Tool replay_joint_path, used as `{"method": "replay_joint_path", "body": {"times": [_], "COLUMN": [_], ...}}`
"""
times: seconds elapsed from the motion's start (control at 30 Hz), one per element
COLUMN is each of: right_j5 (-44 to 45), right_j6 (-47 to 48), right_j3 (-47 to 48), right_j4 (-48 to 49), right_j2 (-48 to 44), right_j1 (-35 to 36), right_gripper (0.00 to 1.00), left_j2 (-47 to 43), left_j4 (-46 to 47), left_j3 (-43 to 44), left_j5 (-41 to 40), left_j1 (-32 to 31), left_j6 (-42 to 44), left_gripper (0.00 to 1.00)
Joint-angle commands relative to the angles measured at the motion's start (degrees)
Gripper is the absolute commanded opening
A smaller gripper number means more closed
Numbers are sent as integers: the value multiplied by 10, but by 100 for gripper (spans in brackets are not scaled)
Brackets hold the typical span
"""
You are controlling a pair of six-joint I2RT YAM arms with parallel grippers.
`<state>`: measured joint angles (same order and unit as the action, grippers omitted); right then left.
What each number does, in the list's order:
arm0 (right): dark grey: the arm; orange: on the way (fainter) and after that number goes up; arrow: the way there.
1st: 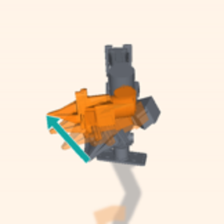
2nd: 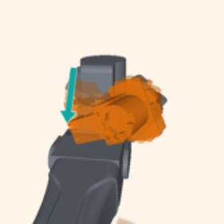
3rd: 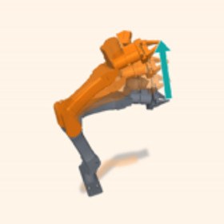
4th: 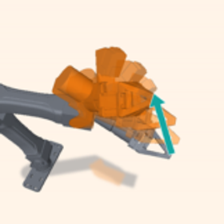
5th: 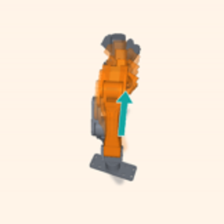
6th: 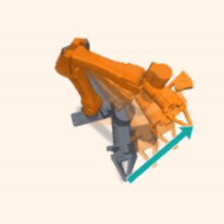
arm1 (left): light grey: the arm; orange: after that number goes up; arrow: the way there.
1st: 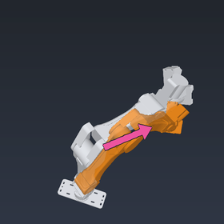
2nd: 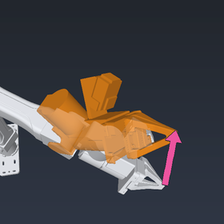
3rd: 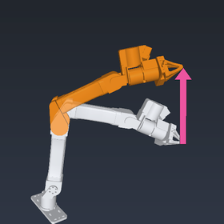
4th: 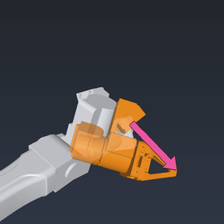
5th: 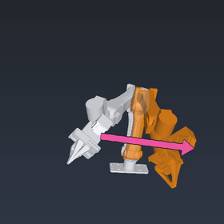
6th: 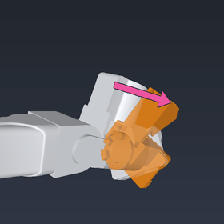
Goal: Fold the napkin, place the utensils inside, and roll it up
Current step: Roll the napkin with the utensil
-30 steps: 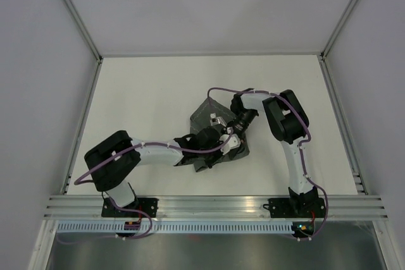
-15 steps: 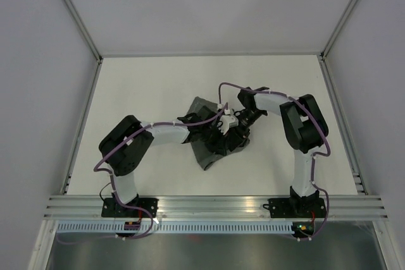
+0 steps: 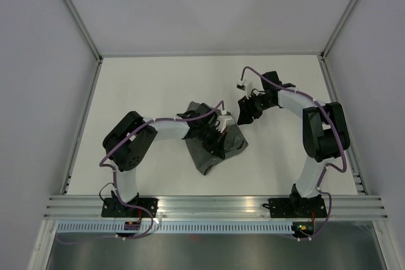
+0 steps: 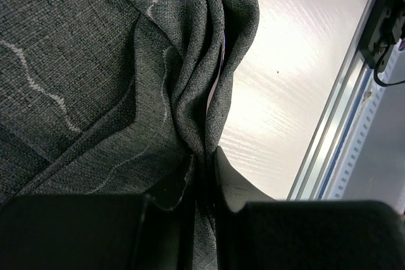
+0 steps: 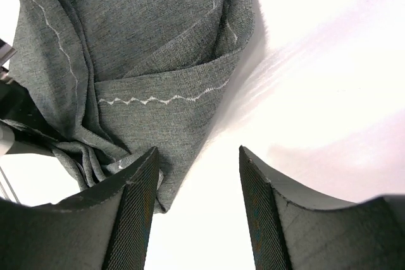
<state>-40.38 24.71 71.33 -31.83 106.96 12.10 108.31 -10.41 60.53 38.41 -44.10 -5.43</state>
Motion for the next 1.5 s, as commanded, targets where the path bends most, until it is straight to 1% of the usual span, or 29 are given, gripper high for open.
{"method": "replay_joint_path", "body": {"times": [0.0,0.1,0.13,0.2,0.27,0.3,0.33,0.37,0.4,0.43,0.47,0.5,0.53,0.57,0.6,0.63,0.67,0.83,0.97,1.1,1.2,1.3,1.47], "right_j5": [-22,-15,-25,-30,-36,-37,-40,-40,-35,-23,2,21,41,85,104,119,149,214,260,303,315,338,359], "right_j6": [30,74,101,118,153,166,185,224,241,255,276,278,282,286,290,293,299,311,322,340,342,358,378], "right_j3": [-21,-70,-88,-110,-149,-166,-201,-220,-241,-282,-304,-326,-372,-395,-432,-446,-458,-513,-558,-578,-582,-594,-599], "right_j4": [20,54,56,70,80,89,100,102,107,123,132,164,181,201,237,252,265,345,428,474,499,549,607], "right_j2": [-34,-110,-125,-170,-204,-243,-263,-285,-329,-350,-372,-410,-426,-453,-464,-473,-481,-477,-479,-455,-425,-383,-330], "right_j1": [-2,-2,-1,-2,-2,0,2,10,18,31,64,85,106,154,177,197,234,324,374,423,441,455,461], "right_gripper": [60,60,59,56,55,56,56,57,57,57,59,59,59,61,62,62,62,64,65,65,62,61,56], "left_j2": [24,52,63,71,80,84,88,94,97,101,106,110,112,119,124,127,131,157,172,187,190,194,201], "left_j4": [-15,-16,-15,-13,-12,-12,-12,-12,-12,-13,-14,-17,-18,-22,-23,-26,-31,-44,-62,-82,-84,-90,-100], "left_j3": [-8,-1,0,1,4,5,6,6,7,8,10,11,12,15,16,18,20,27,36,47,46,44,47], "left_j5": [40,73,79,103,126,133,141,159,169,177,183,187,194,197,199,205,204,215,218,221,225,227,232], "left_j1": [8,23,26,34,39,47,52,55,63,66,67,73,74,79,81,81,83,88,94,96,99,99,101], "left_j6": [-27,-39,-43,-49,-54,-54,-56,-57,-58,-60,-61,-60,-62,-63,-63,-64,-64,-65,-61,-51,-48,-41,-29], "left_gripper": [2,2,2,2,2,2,2,2,2,2,2,2,2,2,2,2,2,2,2,2,2,2,2]}}
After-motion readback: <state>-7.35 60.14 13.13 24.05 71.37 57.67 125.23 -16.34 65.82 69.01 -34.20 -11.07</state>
